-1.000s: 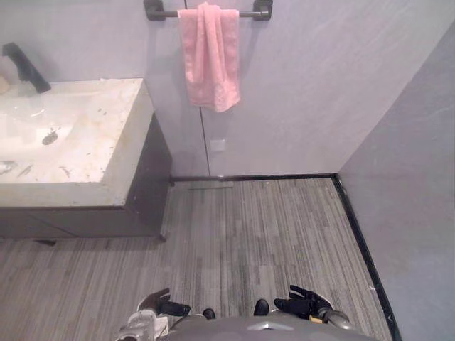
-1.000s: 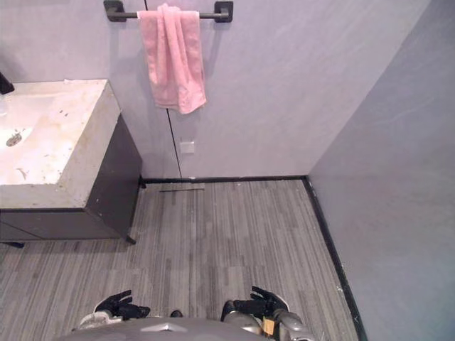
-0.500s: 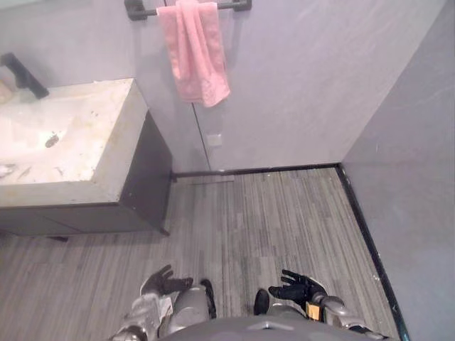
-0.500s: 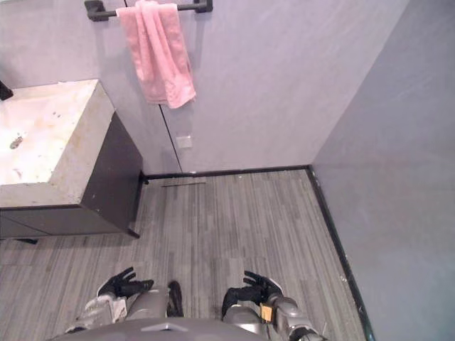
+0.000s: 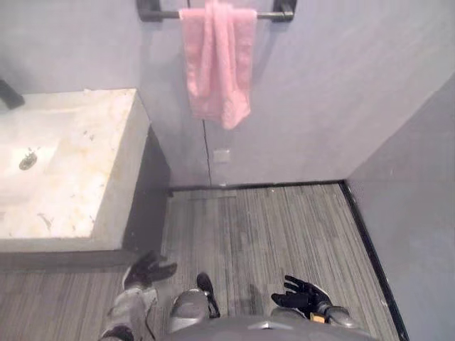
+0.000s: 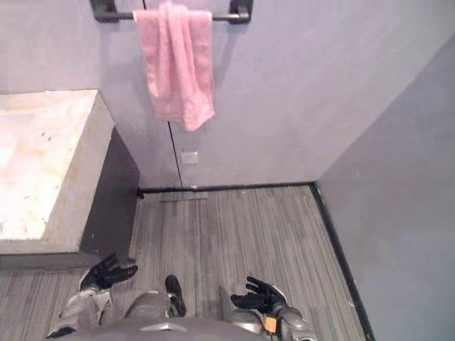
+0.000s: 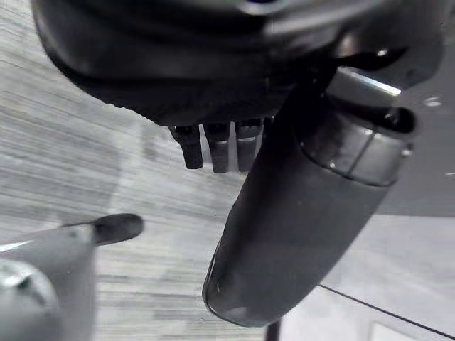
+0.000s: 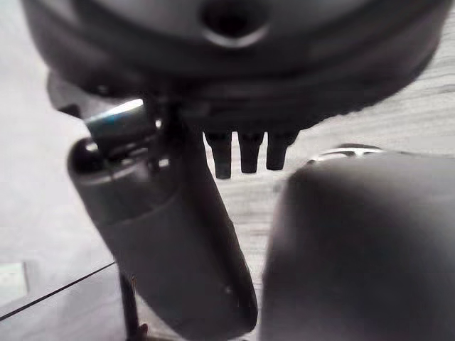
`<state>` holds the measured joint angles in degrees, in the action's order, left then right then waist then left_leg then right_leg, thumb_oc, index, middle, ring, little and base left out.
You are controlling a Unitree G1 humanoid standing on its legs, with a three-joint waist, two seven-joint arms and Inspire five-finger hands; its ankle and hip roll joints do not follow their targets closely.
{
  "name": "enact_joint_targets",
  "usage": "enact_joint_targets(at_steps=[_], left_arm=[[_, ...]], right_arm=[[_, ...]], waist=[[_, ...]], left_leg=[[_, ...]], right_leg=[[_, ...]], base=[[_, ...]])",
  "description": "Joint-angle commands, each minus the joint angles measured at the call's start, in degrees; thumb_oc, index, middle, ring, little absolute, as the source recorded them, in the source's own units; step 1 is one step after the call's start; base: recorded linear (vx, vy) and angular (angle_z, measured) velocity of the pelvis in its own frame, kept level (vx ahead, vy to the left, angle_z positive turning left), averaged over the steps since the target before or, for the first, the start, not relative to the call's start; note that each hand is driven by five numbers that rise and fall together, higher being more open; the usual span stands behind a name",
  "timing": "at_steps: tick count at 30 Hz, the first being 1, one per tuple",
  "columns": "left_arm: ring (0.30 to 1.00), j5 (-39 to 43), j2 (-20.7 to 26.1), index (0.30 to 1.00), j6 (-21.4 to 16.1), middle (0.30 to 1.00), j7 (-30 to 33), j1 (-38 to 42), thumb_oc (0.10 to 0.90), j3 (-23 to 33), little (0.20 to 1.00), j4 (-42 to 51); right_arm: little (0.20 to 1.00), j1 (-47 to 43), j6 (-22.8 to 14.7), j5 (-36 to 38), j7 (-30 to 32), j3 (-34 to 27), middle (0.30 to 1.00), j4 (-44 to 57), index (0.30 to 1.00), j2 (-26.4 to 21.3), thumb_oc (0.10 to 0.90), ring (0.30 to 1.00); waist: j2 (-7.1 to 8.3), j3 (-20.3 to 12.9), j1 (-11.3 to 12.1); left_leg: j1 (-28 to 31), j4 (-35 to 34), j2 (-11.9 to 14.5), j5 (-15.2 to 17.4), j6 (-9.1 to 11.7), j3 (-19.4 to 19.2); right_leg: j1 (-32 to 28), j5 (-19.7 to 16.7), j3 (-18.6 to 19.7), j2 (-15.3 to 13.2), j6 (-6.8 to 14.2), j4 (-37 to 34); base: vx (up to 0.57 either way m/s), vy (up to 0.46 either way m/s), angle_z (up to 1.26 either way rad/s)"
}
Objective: Organize the bathroom.
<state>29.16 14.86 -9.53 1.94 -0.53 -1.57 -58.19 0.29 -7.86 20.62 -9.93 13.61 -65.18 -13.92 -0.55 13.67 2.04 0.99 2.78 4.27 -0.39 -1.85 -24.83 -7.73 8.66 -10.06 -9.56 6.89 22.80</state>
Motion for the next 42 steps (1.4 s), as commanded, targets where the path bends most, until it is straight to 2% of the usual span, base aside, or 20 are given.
enact_joint_targets(at_steps=[1, 4, 5, 6, 7, 9, 12, 13, 15, 17, 18, 22, 24, 25, 27, 28, 29, 30, 35, 42], left_arm=[[0.9, 0.38, 3.43, 0.9, -2.95, 0.9, 0.69, -0.33, 0.8, -2.53, 0.9, 5.29], [0.9, 1.17, 4.06, 0.9, -4.85, 0.9, 1.48, 0.73, 0.8, -3.32, 0.9, 8.16], [0.9, 0.46, 4.44, 0.9, -5.65, 0.9, 3.59, 1.01, 0.8, -4.32, 0.9, 13.29], [0.9, -0.46, 4.69, 0.9, -6.19, 0.9, 4.35, 0.98, 0.8, -4.66, 0.9, 15.43], [0.9, -0.43, 5.63, 0.9, -6.8, 0.9, 5.67, 0.41, 0.8, -5.25, 0.9, 20.41], [0.9, -0.89, 6.43, 0.9, -6.85, 0.9, 6.82, -0.61, 0.8, -4.88, 0.9, 25.34], [0.9, -3.13, 7.16, 0.9, -7.0, 0.9, 7.42, -1.03, 0.8, -4.97, 0.9, 30.58], [0.9, -1.8, 7.35, 0.9, -4.6, 0.9, 7.64, -0.72, 0.8, -5.55, 0.9, 35.17], [0.9, -0.41, 7.13, 0.9, -3.56, 0.9, 6.88, -0.51, 0.8, -5.73, 0.9, 36.75], [0.9, 2.14, 6.78, 0.9, -0.9, 0.9, 4.66, 0.16, 0.8, -6.71, 0.9, 40.51], [0.9, 2.54, 6.6, 0.9, 1.22, 0.9, 3.24, 1.22, 0.8, -8.19, 0.9, 42.87], [0.9, -0.2, 7.44, 0.9, -1.85, 0.9, 7.03, 3.4, 0.8, -9.49, 0.9, 47.68], [0.9, -1.29, 7.97, 0.9, -3.55, 0.9, 11.25, 4.48, 0.8, -8.62, 0.9, 50.87], [0.9, -1.7, 7.86, 0.9, -4.2, 0.9, 11.88, 4.72, 0.8, -8.44, 0.9, 51.04], [0.9, -4.04, 7.5, 0.9, -6.37, 0.9, 14.12, 5.53, 0.8, -7.76, 0.9, 52.86], [0.9, -6.9, 7.83, 0.9, -7.36, 0.9, 16.6, 6.36, 0.8, -8.35, 0.9, 55.04], [0.9, -7.33, 7.88, 0.9, -7.71, 0.9, 16.98, 6.56, 0.8, -8.55, 0.9, 55.42], [0.9, -9.18, 8.3, 0.9, -8.75, 0.9, 18.58, 7.19, 0.8, -9.19, 0.9, 56.39], [0.9, -12.31, 8.86, 0.9, -8.66, 0.9, 21.45, 11.09, 0.8, -11.1, 0.9, 56.37], [0.9, -12.04, 11.37, 0.9, -6.34, 0.9, 21.47, 20.63, 0.8, -12.15, 0.9, 52.69]], right_arm=[[0.9, -1.34, -4.96, 1.35, 6.15, 1.01, 0.9, 11.82, 0.9, -0.78, 0.8, 0.9], [0.9, -1.68, -7.08, 0.86, 9.68, 1.63, 0.9, 16.15, 0.9, -1.24, 0.8, 0.9], [0.9, -1.07, -9.64, 0.84, 13.71, 1.56, 0.9, 23.02, 0.9, -2.16, 0.8, 0.9], [0.9, -0.93, -10.29, 0.86, 14.88, 1.45, 0.9, 25.48, 0.9, -2.6, 0.8, 0.9], [0.9, -0.88, -12.72, 0.62, 16.75, 1.14, 0.9, 30.8, 0.9, -3.8, 0.8, 0.9], [0.9, -1.05, -13.51, -1.75, 18.88, 0.46, 0.9, 36.9, 0.9, -4.42, 0.8, 0.9], [0.9, -1.73, -13.45, -3.81, 20.27, -0.11, 0.9, 41.33, 0.9, -5.19, 0.8, 0.9], [0.9, -2.33, -13.46, -6.03, 21.62, -0.54, 0.9, 44.21, 0.9, -5.55, 0.8, 0.9], [0.9, -2.73, -13.7, -6.58, 21.86, -0.61, 0.9, 45.25, 0.9, -6.02, 0.8, 0.9], [0.9, -3.75, -13.87, -6.47, 21.94, -0.9, 0.9, 48.1, 0.9, -7.42, 0.8, 0.9], [0.9, -4.93, -13.77, -6.1, 22.12, -0.85, 0.9, 49.5, 0.9, -8.74, 0.8, 0.9], [0.9, -7.48, -15.82, -7.12, 22.67, -0.54, 0.9, 51.52, 0.9, -11.77, 0.8, 0.9], [0.9, -8.3, -16.18, -8.16, 22.41, -0.78, 0.9, 52.84, 0.9, -12.73, 0.8, 0.9], [0.9, -8.46, -16.28, -7.77, 22.34, -0.81, 0.9, 52.93, 0.9, -12.86, 0.8, 0.9], [0.9, -9.54, -17.67, -6.76, 23.1, -0.75, 0.9, 53.27, 0.9, -12.78, 0.8, 0.9], [0.9, -9.9, -18.21, -7.72, 23.68, -0.8, 0.9, 54.47, 0.9, -12.34, 0.8, 0.9], [0.9, -9.92, -18.42, -8.51, 24.07, -0.78, 0.9, 54.81, 0.9, -12.32, 0.8, 0.9], [0.9, -9.82, -18.4, -8.98, 24.72, -0.59, 0.9, 56.31, 0.9, -12.81, 0.8, 0.9], [0.9, -12.83, -18.76, -6.08, 25.56, -0.03, 0.9, 56.37, 0.9, -13.9, 0.8, 0.9], [0.9, -21.19, -14.03, -5.43, 29.03, 1.85, 0.9, 54.4, 0.9, -12.43, 0.8, 0.9]], waist=[[-4.46, -3.5, -1.5], [-3.97, -3.0, -2.01], [-2.9, -2.48, -2.95], [-2.49, -2.33, -3.45], [-1.37, -1.96, -5.03], [-1.04, -1.58, -6.23], [-0.92, -2.22, -6.47], [-0.47, -3.55, -6.24], [-0.23, -4.01, -6.08], [0.66, -4.68, -5.56], [1.68, -4.67, -5.11], [3.11, -4.0, -4.23], [3.53, -3.73, -3.55], [3.61, -3.68, -3.44], [3.15, -3.93, -3.34], [2.13, -4.42, -3.58], [1.98, -4.45, -3.64], [1.99, -4.43, -3.64], [1.6, -6.22, -4.17], [0.83, -8.18, -4.84]], left_leg=[[-4.54, -5.1, 0.2, -4.37, 4.27, 11.38], [-3.33, -5.67, -0.64, -4.7, 4.86, 12.25], [-1.09, -6.37, -1.67, -4.09, 5.35, 12.85], [-0.13, -6.86, -2.03, -3.66, 5.34, 12.91], [2.4, -7.78, -2.69, -1.88, 5.26, 13.19], [4.68, -7.78, -2.53, 0.28, 4.78, 13.86], [5.85, -7.78, -1.7, 1.11, 4.53, 14.05], [6.42, -7.78, -1.55, 1.71, 4.5, 13.92], [6.77, -7.78, -1.57, 1.96, 4.48, 13.91], [6.26, -4.24, -1.8, 3.26, 4.88, 14.18], [3.85, 2.07, -1.45, 3.56, 5.76, 13.77], [-1.71, 14.68, -1.78, 3.53, 6.48, 15.57], [-4.38, 16.59, -1.24, 3.38, 6.48, 16.0], [-4.6, 16.16, -1.05, 3.34, 6.47, 15.91], [-2.04, 7.04, 0.67, 2.44, 6.56, 14.74], [0.14, -2.53, 3.49, -1.52, 7.54, 12.53], [0.69, -4.07, 4.0, -2.44, 7.78, 11.98], [0.8, -3.96, 4.97, -3.29, 8.26, 11.84], [4.28, -7.6, 4.66, -2.25, 8.76, 11.54], [6.16, -7.78, 2.19, 0.21, 7.68, 11.15]], right_leg=[[4.2, -0.32, -0.77, 3.17, 4.01, 7.28], [4.0, -0.45, -3.71, 2.46, 2.85, -1.55], [5.33, -4.2, -7.15, 1.19, 2.25, -13.18], [6.51, -6.36, -7.41, 0.8, 2.55, -15.92], [9.49, -12.46, -7.03, -0.36, 4.04, -21.93], [11.82, -15.09, -5.68, -0.85, 4.68, -22.96], [10.74, -13.88, -5.61, 0.17, 3.99, -23.2], [9.15, -13.16, -5.19, 1.37, 3.32, -24.65], [8.39, -12.76, -4.79, 1.94, 2.96, -25.14], [7.15, -11.68, -3.98, 2.89, 1.81, -25.35], [6.09, -11.07, -3.69, 3.11, 0.87, -25.49], [4.08, -9.47, -2.64, 3.91, -1.08, -25.44], [3.05, -8.73, -2.59, 4.25, -1.41, -25.48], [2.79, -8.63, -2.55, 4.32, -1.38, -25.57], [1.69, -8.49, -2.71, 4.98, -0.71, -26.59], [0.58, -8.22, -3.85, 5.36, -0.03, -27.66], [0.34, -8.17, -4.09, 5.34, 0.09, -27.8], [-0.01, -8.02, -5.08, 4.76, 0.37, -27.65], [0.39, -8.59, -7.56, 3.42, 1.45, -27.8], [0.92, -9.39, -7.95, 1.5, 3.13, -27.22]], base=[[0.2, -0.029, 0.12], [0.15, -0.122, 0.28], [0.14, -0.238, 0.42], [0.23, -0.372, 0.47], [0.17, -0.245, 0.34], [0.21, -0.212, 0.4], [0.2, -0.202, 0.31], [0.13, -0.141, -0.11], [0.14, -0.149, -0.06], [0.15, -0.193, -0.04], [0.09, -0.168, -0.03], [0.06, -0.113, 0.0], [0.06, -0.045, -0.07], [0.09, 0.005, -0.02], [0.13, 0.099, 0.06], [0.14, 0.129, 0.07], [0.13, 0.11, 0.17], [0.09, 0.077, 0.29], [0.09, 0.101, 0.01], [0.1, 0.112, 0.1]])
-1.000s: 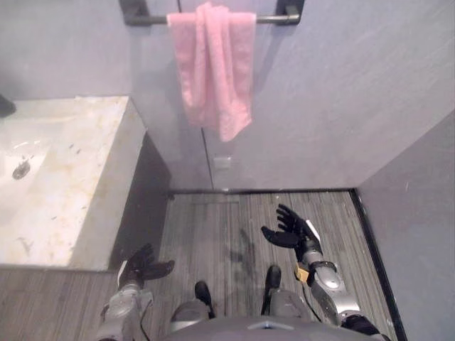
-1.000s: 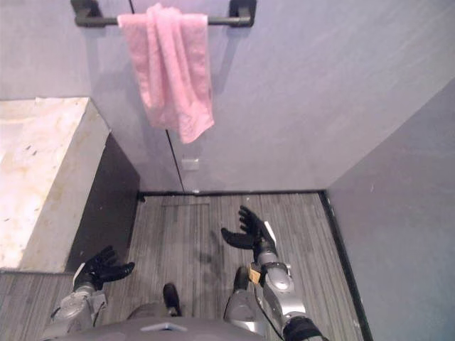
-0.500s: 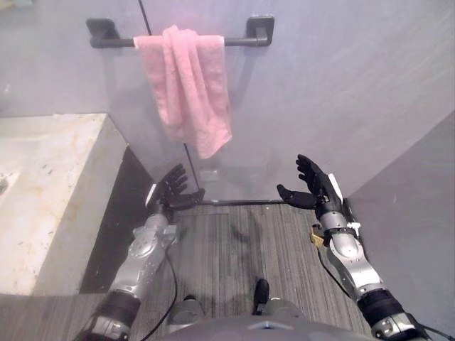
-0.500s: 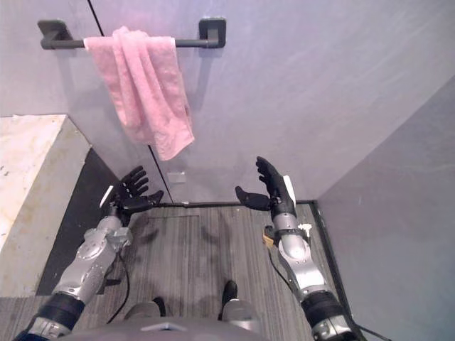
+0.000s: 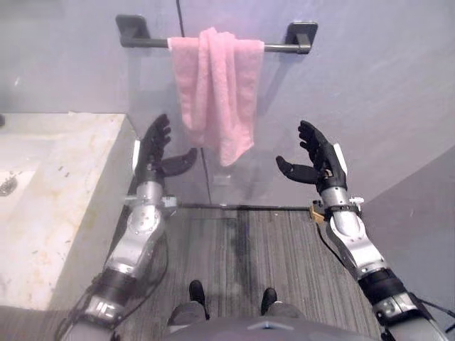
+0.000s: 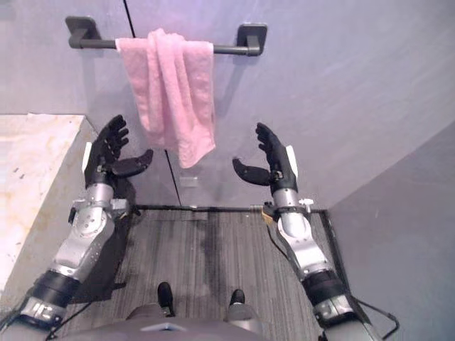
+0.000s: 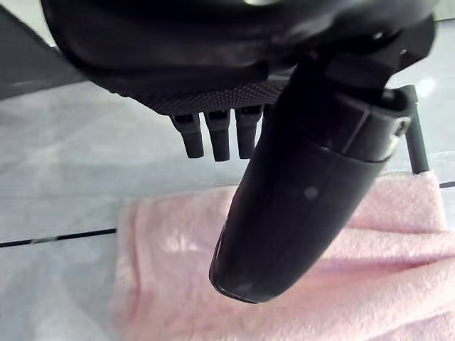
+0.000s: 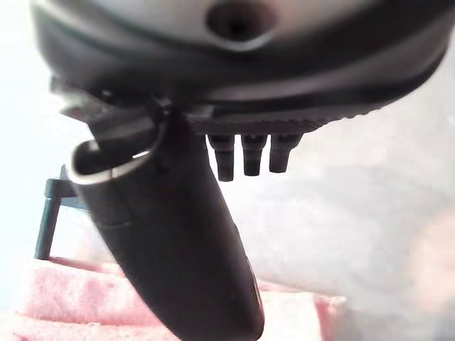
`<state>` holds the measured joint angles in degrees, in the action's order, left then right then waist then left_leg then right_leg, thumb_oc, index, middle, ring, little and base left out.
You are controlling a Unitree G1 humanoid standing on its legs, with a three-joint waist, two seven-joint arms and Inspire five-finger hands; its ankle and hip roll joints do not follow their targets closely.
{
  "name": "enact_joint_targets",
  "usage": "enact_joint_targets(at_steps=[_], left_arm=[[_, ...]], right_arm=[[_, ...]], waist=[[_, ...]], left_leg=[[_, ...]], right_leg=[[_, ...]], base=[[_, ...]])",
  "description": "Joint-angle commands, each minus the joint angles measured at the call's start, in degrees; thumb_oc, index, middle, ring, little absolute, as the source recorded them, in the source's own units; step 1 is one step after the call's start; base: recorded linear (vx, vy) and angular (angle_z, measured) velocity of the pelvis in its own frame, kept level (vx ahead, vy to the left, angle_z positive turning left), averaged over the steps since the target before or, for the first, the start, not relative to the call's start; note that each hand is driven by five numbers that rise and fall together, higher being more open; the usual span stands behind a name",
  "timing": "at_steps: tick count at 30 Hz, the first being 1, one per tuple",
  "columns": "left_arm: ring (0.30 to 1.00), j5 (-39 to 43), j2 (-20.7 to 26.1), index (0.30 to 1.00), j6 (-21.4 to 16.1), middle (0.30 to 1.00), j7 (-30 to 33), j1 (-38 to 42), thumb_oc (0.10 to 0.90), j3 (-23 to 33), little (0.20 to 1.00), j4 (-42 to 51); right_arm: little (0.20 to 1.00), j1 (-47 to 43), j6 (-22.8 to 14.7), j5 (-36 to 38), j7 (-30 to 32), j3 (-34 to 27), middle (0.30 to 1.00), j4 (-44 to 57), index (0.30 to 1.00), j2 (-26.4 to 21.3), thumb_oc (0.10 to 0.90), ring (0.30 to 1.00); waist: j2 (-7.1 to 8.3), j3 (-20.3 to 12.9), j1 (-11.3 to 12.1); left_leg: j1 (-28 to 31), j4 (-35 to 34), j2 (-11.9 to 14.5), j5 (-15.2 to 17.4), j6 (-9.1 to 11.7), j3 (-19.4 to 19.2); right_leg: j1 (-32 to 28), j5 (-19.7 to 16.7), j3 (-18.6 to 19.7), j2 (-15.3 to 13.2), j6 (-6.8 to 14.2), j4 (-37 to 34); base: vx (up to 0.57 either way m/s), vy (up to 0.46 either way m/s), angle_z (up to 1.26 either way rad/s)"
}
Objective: Organize the bathroom.
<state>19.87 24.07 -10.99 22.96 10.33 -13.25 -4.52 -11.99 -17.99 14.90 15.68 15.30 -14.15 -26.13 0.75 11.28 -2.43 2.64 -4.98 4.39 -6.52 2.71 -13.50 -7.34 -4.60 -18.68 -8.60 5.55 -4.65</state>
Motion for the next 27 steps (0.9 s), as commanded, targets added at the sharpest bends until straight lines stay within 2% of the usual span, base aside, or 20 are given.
enact_joint_targets(at_steps=[1, 6, 8, 10, 11, 14, 17, 18, 19, 21, 23, 24, 25, 26, 27], left_arm=[[0.9, -1.73, 3.28, 0.9, -5.03, 0.9, -0.04, 11.2, 0.8, -0.58, 0.9, -1.78], [0.9, -0.61, 6.11, 0.9, -5.39, 0.9, -0.93, 15.66, 0.8, -0.07, 0.9, -4.19], [0.9, -0.7, 7.59, 0.9, -5.9, 0.9, -1.95, 18.56, 0.8, 0.15, 0.9, -6.18], [0.9, -0.81, 9.05, 0.9, -6.71, 0.9, -2.43, 19.43, 0.8, 0.46, 0.9, -7.14], [0.9, -0.85, 9.2, 0.9, -6.73, 0.9, -2.47, 19.45, 0.8, 0.55, 0.9, -7.19], [0.9, -0.17, 10.01, 0.9, -6.82, 0.9, -3.87, 19.35, 0.8, 1.72, 0.9, -6.89], [0.9, -0.11, 9.28, 0.9, -7.05, 0.9, -5.22, 18.61, 0.8, 1.83, 0.9, -6.18], [0.9, -0.53, 8.9, 0.9, -6.62, 0.9, -5.72, 18.26, 0.8, 1.8, 0.9, -5.75], [0.865, -0.54, 8.93, 0.865, -6.5, 0.865, -5.68, 18.18, 0.776, 1.58, 0.865, -5.63], [0.684, -0.54, 9.06, 0.684, -6.01, 0.684, -5.33, 18.1, 0.656, 1.28, 0.684, -5.57], [0.669, -1.2, 9.79, 0.669, -6.33, 0.669, -4.79, 17.97, 0.646, 1.63, 0.669, -6.12], [0.573, -0.84, 10.14, 0.573, -6.31, 0.573, -4.74, 17.94, 0.582, 1.89, 0.573, -6.23], [0.338, -1.16, 10.61, 0.338, -6.44, 0.338, -4.83, 17.82, 0.425, 2.5, 0.338, -6.73], [0.302, -1.3, 11.0, 0.302, -6.53, 0.302, -4.35, 17.92, 0.402, 2.77, 0.302, -7.15], [0.3, -1.4, 11.1, 0.3, -6.59, 0.3, -4.09, 17.97, 0.4, 2.79, 0.3, -7.26]], right_arm=[[0.9, -10.01, -3.69, 0.4, 3.74, 0.54, 0.9, 3.09, 0.9, -0.01, 0.8, 0.9], [0.9, -13.47, -2.68, 1.15, 3.35, 1.16, 0.9, 1.24, 0.9, 0.12, 0.8, 0.9], [0.9, -15.66, -2.26, 1.61, 3.38, 1.77, 0.9, 0.33, 0.9, -0.02, 0.8, 0.9], [0.9, -16.17, -2.36, 0.64, 2.51, 1.93, 0.9, 0.42, 0.9, -0.64, 0.8, 0.9], [0.9, -16.21, -2.39, 0.76, 2.26, 1.94, 0.9, 0.42, 0.9, -0.75, 0.8, 0.9], [0.9, -17.38, -2.33, 0.55, 0.25, 2.0, 0.9, -0.78, 0.9, -0.5, 0.8, 0.9], [0.9, -17.57, -1.87, 0.42, -0.44, 2.63, 0.9, -1.02, 0.9, -0.15, 0.8, 0.9], [0.9, -17.21, -2.05, 0.51, -1.25, 2.78, 0.9, -1.2, 0.9, -0.33, 0.8, 0.9], [0.9, -17.08, -2.14, 0.71, -1.67, 2.93, 0.9, -1.26, 0.9, -0.45, 0.8, 0.9], [0.9, -16.78, -2.23, 1.42, -3.44, 3.46, 0.9, -1.84, 0.9, -0.66, 0.8, 0.9], [0.9, -15.78, -2.5, 2.27, -4.56, 3.82, 0.9, -1.73, 0.9, -0.76, 0.8, 0.9], [0.9, -15.25, -2.47, 2.49, -5.16, 3.8, 0.9, -1.39, 0.9, -0.76, 0.8, 0.9], [0.9, -14.03, -2.71, 2.34, -5.85, 3.83, 0.9, -0.9, 0.9, -0.69, 0.8, 0.9], [0.9, -13.29, -3.06, 2.32, -6.18, 4.05, 0.9, -0.74, 0.9, -0.58, 0.8, 0.9], [0.9, -13.09, -3.13, 2.3, -6.26, 4.11, 0.9, -0.7, 0.9, -0.54, 0.8, 0.9]], waist=[[-0.59, -5.96, -0.49], [-0.79, -6.64, -0.43], [-0.93, -6.82, -0.22], [-1.27, -6.25, -0.33], [-1.26, -6.13, -0.35], [-0.26, -5.59, 0.19], [-0.18, -5.47, -0.07], [-0.1, -5.85, 0.13], [-0.09, -5.98, 0.12], [-0.1, -6.74, -0.01], [-0.19, -7.35, -0.3], [-0.24, -7.54, -0.42], [-0.38, -7.84, -0.68], [-0.53, -8.0, -0.87], [-0.56, -8.05, -0.9]], left_leg=[[4.64, -0.02, 1.64, 6.71, 2.79, -0.18], [4.74, -0.02, 0.17, 7.68, 1.69, -0.35], [4.6, -0.02, -0.99, 8.38, 0.54, -0.46], [4.77, -0.02, -1.17, 8.5, -0.27, -0.51], [4.82, -0.02, -1.19, 8.52, -0.31, -0.43], [5.69, -0.02, -1.42, 9.3, 0.79, -0.99], [5.57, -0.02, -1.7, 9.54, 0.14, -1.07], [5.43, 0.08, -1.54, 9.23, 0.2, -1.44], [5.4, 0.06, -1.51, 9.15, 0.18, -1.56], [5.53, -0.02, -1.38, 9.15, 0.34, -2.15], [5.76, -0.02, -1.33, 9.25, 0.45, -2.63], [5.83, -0.02, -1.31, 9.29, 0.47, -2.8], [6.01, -0.02, -1.33, 9.4, 0.51, -3.2], [6.14, -0.02, -1.38, 9.47, 0.52, -3.45], [6.16, -0.02, -1.39, 9.5, 0.52, -3.51]], right_leg=[[0.66, 3.77, 0.85, 0.26, 4.75, 0.38], [0.94, 3.74, 0.87, -0.74, 5.48, 1.2], [2.1, 5.3, 1.02, -1.45, 5.87, 4.92], [5.29, 6.61, 1.91, -1.52, 6.33, 12.31], [5.76, 6.62, 2.09, -1.57, 6.41, 12.83], [6.91, 2.49, -0.92, -3.11, 7.26, 6.99], [6.44, 2.07, 1.27, -1.2, 6.5, 4.29], [5.62, 2.07, 0.33, -1.11, 6.11, 3.52], [5.27, 2.11, 0.24, -0.93, 6.0, 3.17], [3.66, 2.39, 0.01, -0.27, 5.46, 1.55], [2.57, 2.69, 0.14, 0.2, 5.26, 0.55], [2.37, 2.86, 0.12, 0.27, 5.19, 0.41], [2.07, 3.13, 0.16, 0.37, 5.13, 0.18], [1.93, 3.24, 0.24, 0.42, 5.12, 0.04], [1.91, 3.27, 0.26, 0.44, 5.11, 0.01]], base=[[0.16, 0.202, 0.04], [0.08, 0.108, 0.0], [0.09, 0.152, -0.06], [0.07, 0.079, -0.09], [0.12, -0.024, -0.18], [0.08, -0.085, -0.25], [0.06, -0.062, -0.21], [0.05, -0.034, -0.01], [0.07, -0.038, 0.01], [0.1, -0.014, -0.03], [0.09, 0.001, -0.06], [0.08, 0.013, -0.04], [0.09, 0.024, -0.04], [0.08, 0.025, -0.06], [0.05, 0.02, -0.05]])
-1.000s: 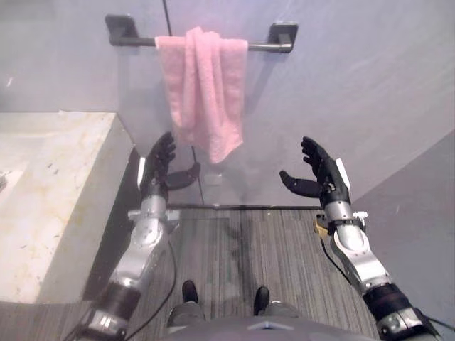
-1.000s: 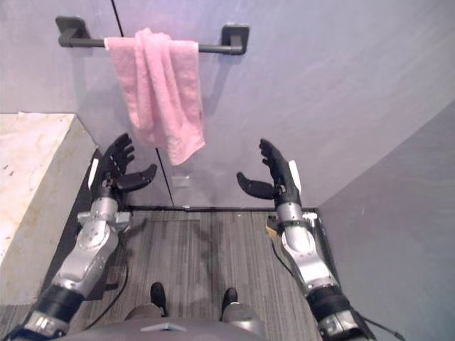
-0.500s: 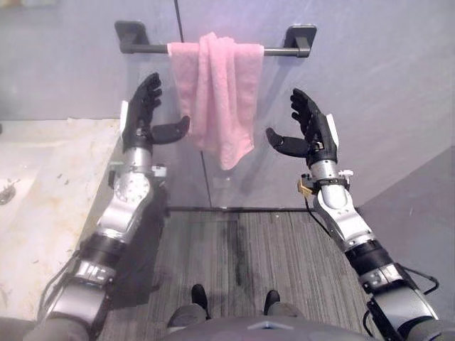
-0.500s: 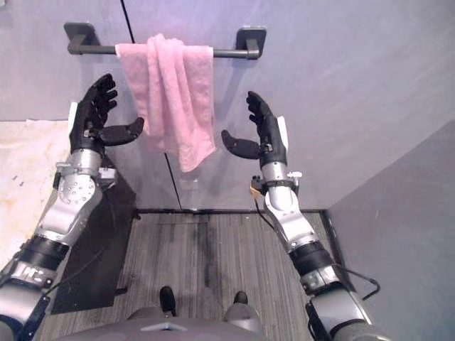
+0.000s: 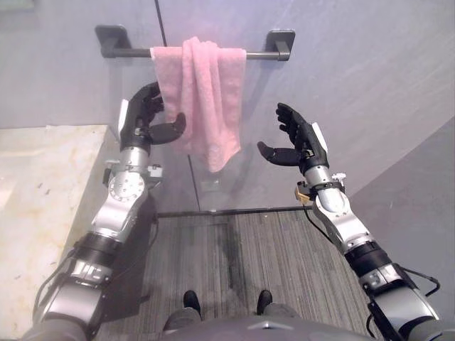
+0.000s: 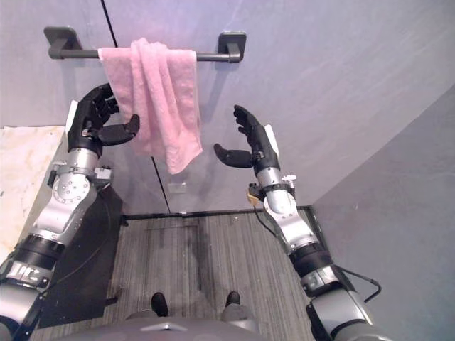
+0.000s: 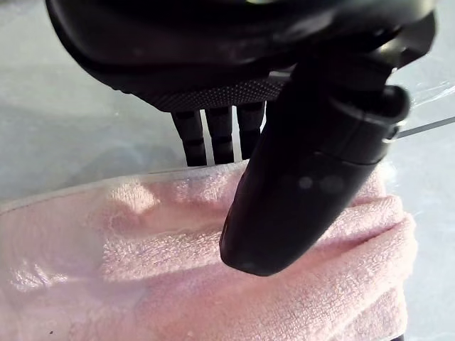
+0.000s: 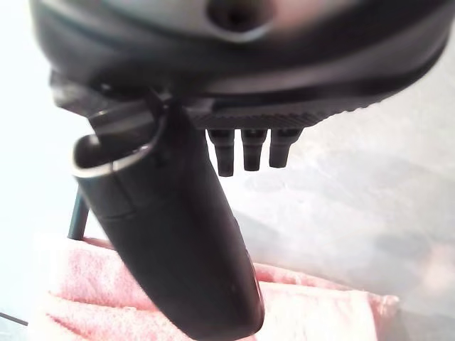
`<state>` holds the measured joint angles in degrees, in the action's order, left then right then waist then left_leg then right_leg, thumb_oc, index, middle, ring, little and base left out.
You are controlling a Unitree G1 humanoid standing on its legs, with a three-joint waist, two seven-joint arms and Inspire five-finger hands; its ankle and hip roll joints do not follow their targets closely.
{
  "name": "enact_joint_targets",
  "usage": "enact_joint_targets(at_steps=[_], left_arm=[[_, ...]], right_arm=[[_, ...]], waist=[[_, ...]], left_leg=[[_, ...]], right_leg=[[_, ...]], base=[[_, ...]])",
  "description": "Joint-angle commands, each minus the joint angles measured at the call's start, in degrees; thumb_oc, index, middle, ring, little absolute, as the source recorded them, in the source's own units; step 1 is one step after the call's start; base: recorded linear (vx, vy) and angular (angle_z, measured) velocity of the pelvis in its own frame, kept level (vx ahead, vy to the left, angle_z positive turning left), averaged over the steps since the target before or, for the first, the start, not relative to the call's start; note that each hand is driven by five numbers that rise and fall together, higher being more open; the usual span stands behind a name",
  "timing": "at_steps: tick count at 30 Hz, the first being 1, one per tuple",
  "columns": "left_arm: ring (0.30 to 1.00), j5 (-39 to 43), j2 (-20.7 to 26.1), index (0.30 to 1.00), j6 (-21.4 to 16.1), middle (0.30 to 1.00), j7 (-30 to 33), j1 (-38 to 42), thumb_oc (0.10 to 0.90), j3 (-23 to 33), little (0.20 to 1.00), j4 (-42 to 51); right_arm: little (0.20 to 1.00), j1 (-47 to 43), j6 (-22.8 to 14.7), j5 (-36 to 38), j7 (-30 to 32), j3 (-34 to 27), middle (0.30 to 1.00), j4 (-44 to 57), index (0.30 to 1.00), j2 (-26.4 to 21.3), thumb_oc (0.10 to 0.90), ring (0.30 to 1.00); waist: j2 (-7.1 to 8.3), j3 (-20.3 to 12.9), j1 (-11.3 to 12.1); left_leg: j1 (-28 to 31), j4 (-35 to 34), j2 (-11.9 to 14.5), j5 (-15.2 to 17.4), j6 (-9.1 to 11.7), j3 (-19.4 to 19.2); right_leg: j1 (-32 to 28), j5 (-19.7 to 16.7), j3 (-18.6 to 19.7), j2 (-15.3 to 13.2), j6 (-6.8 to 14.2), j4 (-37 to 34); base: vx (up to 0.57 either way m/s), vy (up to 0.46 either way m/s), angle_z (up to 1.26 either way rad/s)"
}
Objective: Organize the bathroom.
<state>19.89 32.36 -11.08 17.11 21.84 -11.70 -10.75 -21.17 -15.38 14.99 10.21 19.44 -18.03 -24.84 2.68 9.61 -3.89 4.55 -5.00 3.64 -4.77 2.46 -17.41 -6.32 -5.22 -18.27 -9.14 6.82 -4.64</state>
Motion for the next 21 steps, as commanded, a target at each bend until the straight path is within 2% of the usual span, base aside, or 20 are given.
enact_joint_targets(at_steps=[1, 8, 14, 17, 21], left_arm=[[0.3, -1.68, 3.09, 0.3, -6.68, 0.3, 2.16, 6.39, 0.4, 1.47, 0.3, -1.22], [0.3, -2.99, 5.35, 0.3, -9.06, 0.3, 5.03, 6.17, 0.4, 4.14, 0.3, -3.53], [0.3, -2.89, 5.51, 0.3, -9.04, 0.3, 5.65, 5.44, 0.4, 5.13, 0.3, -3.11], [0.3, -3.03, 4.64, 0.3, -8.26, 0.3, 5.98, 5.01, 0.4, 4.56, 0.3, -1.8], [0.3, -2.98, 2.75, 0.3, -7.86, 0.3, 6.25, 6.06, 0.4, 2.9, 0.3, -2.01]], right_arm=[[0.9, -3.27, -5.97, 2.16, -1.2, -0.09, 0.9, 3.31, 0.9, -1.86, 0.8, 0.9], [0.9, 1.71, -6.61, 1.86, -3.83, -0.87, 0.9, 5.07, 0.9, -2.73, 0.8, 0.9], [0.9, 3.03, -6.34, 2.21, -4.65, -1.51, 0.9, 6.81, 0.9, -2.98, 0.8, 0.9], [0.9, 0.93, -6.16, 2.98, -4.46, -1.39, 0.9, 7.8, 0.9, -3.04, 0.8, 0.9], [0.9, -4.82, -3.97, 4.1, -3.43, -0.23, 0.9, 8.62, 0.9, -2.57, 0.8, 0.9]], waist=[[-2.55, -6.5, 0.42], [-3.01, -6.8, -0.89], [-3.23, -6.61, -1.36], [-3.1, -6.51, -0.9], [-2.78, -6.44, -0.09]], left_leg=[[4.35, 0.0, -0.69, 7.87, 0.75, 0.31], [4.88, 0.0, -1.17, 8.26, 0.44, -0.57], [5.21, 0.0, -1.56, 8.53, 0.18, -0.82], [5.35, 0.0, -1.81, 8.59, 0.12, -0.5], [5.39, 0.06, -2.07, 8.71, 0.17, 0.06]], right_leg=[[0.82, 4.02, -0.03, 1.08, 3.83, -0.04], [0.78, 4.34, 0.96, 1.47, 3.84, -0.18], [0.81, 4.41, 1.47, 1.53, 3.93, -0.07], [0.54, 4.48, 1.43, 1.63, 3.86, -0.08], [0.2, 4.53, 1.01, 1.66, 3.7, -0.11]], base=[[0.04, 0.016, -0.04], [0.05, 0.025, -0.05], [0.04, 0.025, -0.12], [0.03, 0.015, -0.04], [0.04, 0.008, 0.02]])
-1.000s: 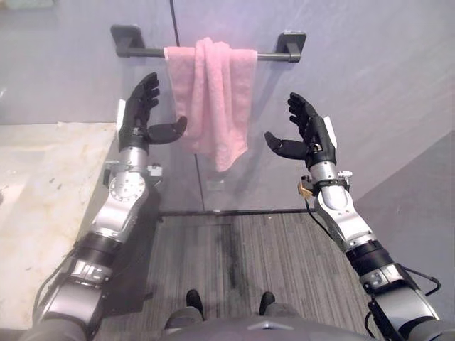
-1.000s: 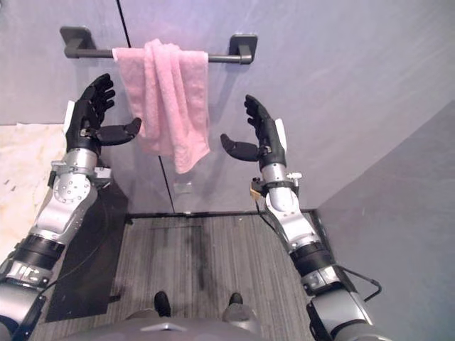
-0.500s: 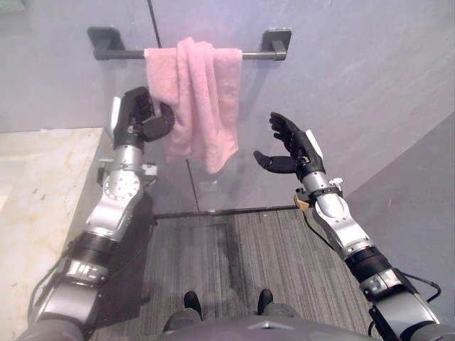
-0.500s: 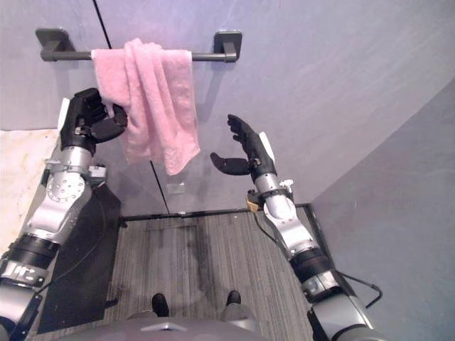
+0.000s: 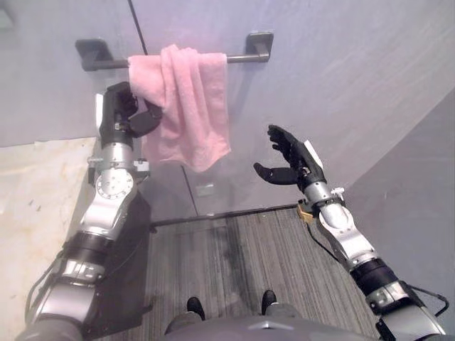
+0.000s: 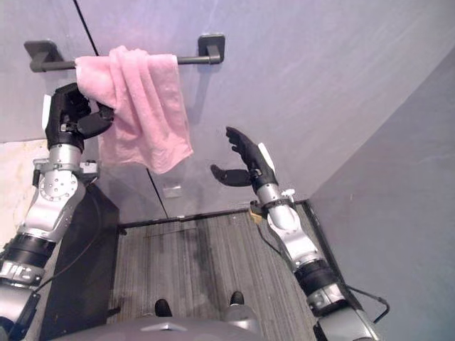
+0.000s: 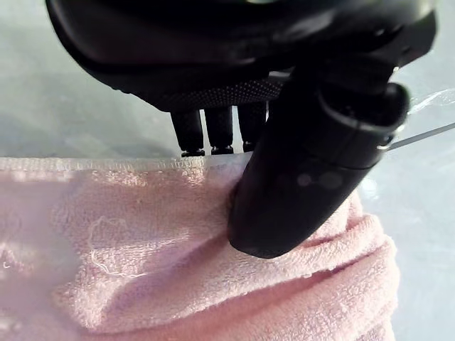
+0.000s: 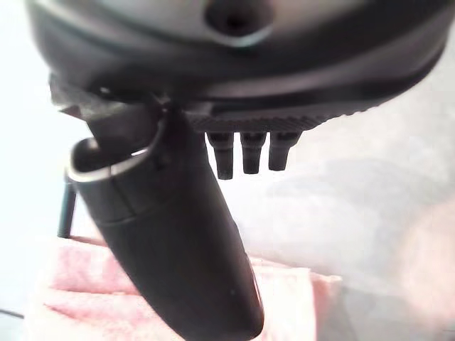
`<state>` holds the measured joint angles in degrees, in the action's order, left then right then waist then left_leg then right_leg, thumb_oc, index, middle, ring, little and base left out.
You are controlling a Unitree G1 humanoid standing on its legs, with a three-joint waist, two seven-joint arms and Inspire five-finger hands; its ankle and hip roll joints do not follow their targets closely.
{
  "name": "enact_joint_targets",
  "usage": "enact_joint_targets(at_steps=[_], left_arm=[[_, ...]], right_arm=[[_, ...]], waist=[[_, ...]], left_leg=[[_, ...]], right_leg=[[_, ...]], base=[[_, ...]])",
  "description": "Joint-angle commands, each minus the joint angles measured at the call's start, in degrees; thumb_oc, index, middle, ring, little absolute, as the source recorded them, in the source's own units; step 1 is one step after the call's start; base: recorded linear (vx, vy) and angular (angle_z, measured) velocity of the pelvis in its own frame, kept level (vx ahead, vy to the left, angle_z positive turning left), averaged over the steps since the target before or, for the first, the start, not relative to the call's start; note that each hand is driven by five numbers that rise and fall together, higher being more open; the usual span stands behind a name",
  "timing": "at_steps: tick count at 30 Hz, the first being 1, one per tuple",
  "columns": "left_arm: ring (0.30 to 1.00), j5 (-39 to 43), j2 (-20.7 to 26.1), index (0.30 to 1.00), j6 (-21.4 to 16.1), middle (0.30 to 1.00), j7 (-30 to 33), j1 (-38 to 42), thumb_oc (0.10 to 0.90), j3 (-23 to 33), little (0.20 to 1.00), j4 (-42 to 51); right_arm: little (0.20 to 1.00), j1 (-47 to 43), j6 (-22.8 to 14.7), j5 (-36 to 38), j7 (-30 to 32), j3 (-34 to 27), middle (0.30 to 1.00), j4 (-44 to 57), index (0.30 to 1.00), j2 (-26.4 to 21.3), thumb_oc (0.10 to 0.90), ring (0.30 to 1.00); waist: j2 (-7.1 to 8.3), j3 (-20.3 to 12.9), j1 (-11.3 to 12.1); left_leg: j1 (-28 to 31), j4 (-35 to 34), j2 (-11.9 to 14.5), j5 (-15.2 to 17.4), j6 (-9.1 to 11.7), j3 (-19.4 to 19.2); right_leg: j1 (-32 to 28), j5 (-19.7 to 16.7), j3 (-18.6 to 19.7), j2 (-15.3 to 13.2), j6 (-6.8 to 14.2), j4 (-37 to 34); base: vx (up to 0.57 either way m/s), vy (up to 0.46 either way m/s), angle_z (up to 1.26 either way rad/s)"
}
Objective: Organize the bathroom.
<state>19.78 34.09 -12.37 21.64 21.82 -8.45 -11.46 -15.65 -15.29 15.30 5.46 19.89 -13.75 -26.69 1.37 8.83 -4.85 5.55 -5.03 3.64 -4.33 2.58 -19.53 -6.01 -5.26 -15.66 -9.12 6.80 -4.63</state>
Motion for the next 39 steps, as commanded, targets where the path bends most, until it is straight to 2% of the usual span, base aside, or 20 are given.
enact_joint_targets(at_steps=[1, 13, 26, 39], left_arm=[[0.3, -2.68, 0.2, 0.3, -6.13, 0.3, 1.44, 6.71, 0.4, -1.0, 0.3, -1.38], [0.3, -2.14, -2.11, 0.3, -3.95, 0.3, -1.31, 9.87, 0.4, -4.13, 0.3, -1.68], [0.3, -1.69, -2.32, 0.3, -3.02, 0.3, -1.77, 9.98, 0.4, -5.56, 0.3, -1.2], [0.3, -0.9, -2.67, 0.3, -2.58, 0.3, -2.51, 9.96, 0.4, -6.05, 0.3, -0.76]], right_arm=[[0.9, -13.53, -2.2, 3.85, 2.47, 0.08, 0.9, 3.95, 0.9, -0.17, 0.8, 0.9], [0.9, -25.04, 2.7, 5.26, 6.54, 2.79, 0.9, -3.94, 0.9, 1.28, 0.8, 0.9], [0.9, -28.84, 1.88, 6.05, 14.09, 1.78, 0.9, -9.0, 0.9, 2.01, 0.8, 0.9], [0.9, -33.14, 1.59, 8.22, 12.12, 2.4, 0.9, -11.42, 0.9, 0.17, 0.8, 0.9]], waist=[[-1.26, -5.8, 1.45], [-0.41, -5.79, 3.98], [-0.49, -5.54, 5.12], [0.03, -5.69, 6.3]], left_leg=[[4.36, 0.18, -2.24, 8.36, 0.04, 2.4], [4.11, 0.53, -2.74, 8.82, -0.33, 3.38], [4.39, 0.44, -2.98, 9.26, -0.48, 4.0], [4.17, 0.57, -3.21, 9.18, -0.46, 4.54]], right_leg=[[-0.25, 4.61, -1.87, 1.61, 3.68, -0.13], [-0.54, 4.54, -3.46, 1.11, 3.67, 0.22], [-0.8, 4.45, -4.28, 0.99, 3.68, 0.33], [-0.97, 4.46, -4.84, 1.04, 3.48, 0.2]], base=[[0.03, -0.003, 0.04], [0.02, -0.013, 0.08], [0.02, -0.004, 0.03], [0.01, 0.003, 0.02]])
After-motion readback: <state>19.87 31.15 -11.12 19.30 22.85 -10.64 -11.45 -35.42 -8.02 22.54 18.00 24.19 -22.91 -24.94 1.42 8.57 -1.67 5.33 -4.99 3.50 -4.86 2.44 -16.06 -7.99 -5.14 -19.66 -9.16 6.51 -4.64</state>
